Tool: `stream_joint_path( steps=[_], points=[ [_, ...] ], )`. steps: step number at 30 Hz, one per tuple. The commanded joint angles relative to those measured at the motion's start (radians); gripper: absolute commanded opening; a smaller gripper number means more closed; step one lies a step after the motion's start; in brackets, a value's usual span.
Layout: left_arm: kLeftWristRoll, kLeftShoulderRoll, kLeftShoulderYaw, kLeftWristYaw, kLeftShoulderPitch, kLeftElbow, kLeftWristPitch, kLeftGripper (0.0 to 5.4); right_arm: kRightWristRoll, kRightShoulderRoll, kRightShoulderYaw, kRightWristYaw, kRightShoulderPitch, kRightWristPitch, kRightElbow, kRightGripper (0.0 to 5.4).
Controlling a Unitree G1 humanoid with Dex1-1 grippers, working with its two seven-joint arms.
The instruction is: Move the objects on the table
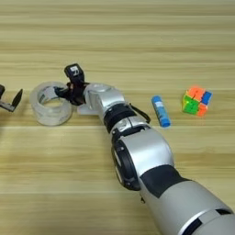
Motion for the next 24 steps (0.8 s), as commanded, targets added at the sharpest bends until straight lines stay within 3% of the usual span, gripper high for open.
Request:
stream_joint_path(
  steps=[1,8,17,24],
  points=[
    [-0.003,-0.007,0.004,0.002,-0.001,-0.004,0.006,5.40,0.021,0.004,-0.007,0.010,-0.027,0.024,-0.047,1.57],
    [-0.003,-0.012,0.002,0.006,0.000,-0.010,0.009,5.40,0.029,-0.057,-0.025,0.001,-0.020,0.036,-0.135,1.56],
    [0.004,-0.027,0.000,0.014,0.007,-0.023,0.014,5.40,0.058,-0.170,-0.073,-0.018,0.044,0.056,-0.289,1.56],
    [0.005,-0.034,0.000,0.018,0.009,-0.026,0.017,5.40,0.056,-0.253,-0.129,-0.116,0.012,-0.064,-0.158,1.56]
  ],
)
